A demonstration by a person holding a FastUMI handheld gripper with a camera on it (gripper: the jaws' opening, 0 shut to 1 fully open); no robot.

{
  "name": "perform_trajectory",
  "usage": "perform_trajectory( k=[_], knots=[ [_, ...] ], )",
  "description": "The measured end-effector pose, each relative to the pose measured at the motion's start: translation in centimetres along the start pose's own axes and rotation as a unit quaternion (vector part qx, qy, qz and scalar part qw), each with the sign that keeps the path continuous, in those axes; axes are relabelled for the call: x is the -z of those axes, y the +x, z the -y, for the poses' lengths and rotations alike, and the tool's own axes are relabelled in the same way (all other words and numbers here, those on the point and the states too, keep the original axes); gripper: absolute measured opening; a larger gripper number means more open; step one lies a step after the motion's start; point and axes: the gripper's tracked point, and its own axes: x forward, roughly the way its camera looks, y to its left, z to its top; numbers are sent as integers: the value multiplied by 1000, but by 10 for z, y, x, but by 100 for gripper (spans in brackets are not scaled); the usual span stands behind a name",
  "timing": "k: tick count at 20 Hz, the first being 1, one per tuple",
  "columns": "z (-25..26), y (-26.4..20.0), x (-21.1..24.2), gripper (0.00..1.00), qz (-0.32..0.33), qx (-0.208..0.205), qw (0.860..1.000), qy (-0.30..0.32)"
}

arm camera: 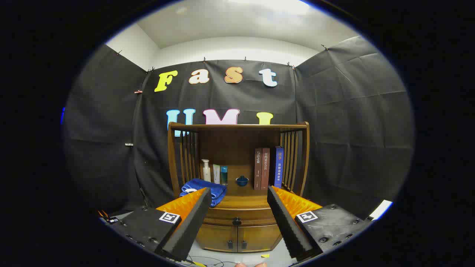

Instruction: Pull open the drawer, take out the items inside it, and place them on the countertop above the cabinet.

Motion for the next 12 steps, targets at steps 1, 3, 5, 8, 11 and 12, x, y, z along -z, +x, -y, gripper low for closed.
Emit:
perform_trajectory(
  k=[1,3,5,8,11,12],
  knots=[
    [1,2,0,98,0,1,1000,1],
    [2,3,1,98,-3,3,1000,5],
    [1,3,1,98,-2,2,1000,5],
    [1,5,-1,98,1,3,1000,3],
    [6,6,-7,98,4,7,1000,2],
    [10,9,-10,98,6,12,1000,5]
  ],
)
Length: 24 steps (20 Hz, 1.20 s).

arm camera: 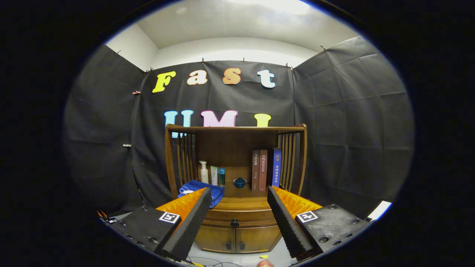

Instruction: Pull open the drawer, take out the items inside it, and place them on the countertop above the cabinet.

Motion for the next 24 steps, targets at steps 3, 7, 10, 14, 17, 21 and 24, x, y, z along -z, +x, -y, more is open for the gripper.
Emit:
perform_trajectory(
  k=[3,7,10,14,17,21,24],
  knots=[
    [7,4,-1,98,0,8,1000,6],
    [-2,4,6,98,-10,0,1000,-8],
    [-15,5,14,99,-13,-14,1000,-6],
    [-25,11,13,98,-6,-26,1000,3],
    [-23,16,12,98,7,-23,1000,-2],
    [-20,22,19,98,13,-15,1000,-3],
    [-20,30,43,98,16,-14,1000,2]
  ],
)
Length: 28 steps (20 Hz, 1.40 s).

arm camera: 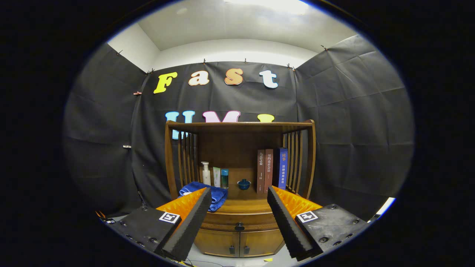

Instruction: Pull open the drawer, take out the items inside it, and place them on the countertop above the cabinet.

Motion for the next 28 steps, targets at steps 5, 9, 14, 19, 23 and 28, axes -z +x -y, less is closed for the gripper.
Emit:
perform_trajectory(
  k=[5,9,14,19,23,28],
  knots=[
    [1,23,56,98,11,4,1000,4],
    [-6,49,109,98,9,11,1000,-17],
    [-7,103,186,98,-47,15,998,-26],
    [2,149,272,99,-118,24,993,0],
    [8,153,290,99,-131,31,991,-18],
    [10,169,319,74,-164,32,986,-26]
  ],
)
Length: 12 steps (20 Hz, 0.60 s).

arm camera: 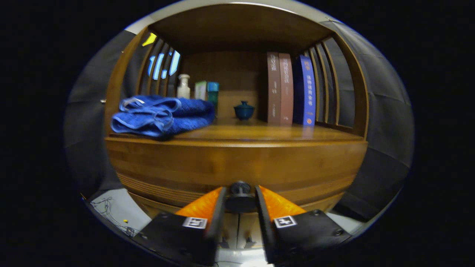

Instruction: Pull open the drawer, take out the items inside it, and place them on the countertop above the cabinet.

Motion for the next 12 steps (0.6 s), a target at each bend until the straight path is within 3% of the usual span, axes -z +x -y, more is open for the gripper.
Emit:
perform_trajectory(
  k=[2,9,10,11,12],
  knots=[
    [-1,0,-5,48,0,-1,1000,-11],
    [0,-3,-7,48,-5,-6,1000,22],
    [0,-4,-8,41,-4,-8,1000,27],
    [1,-3,-11,41,-6,-10,1000,29],
    [1,-7,-5,31,-8,-9,1000,29]
  ],
)
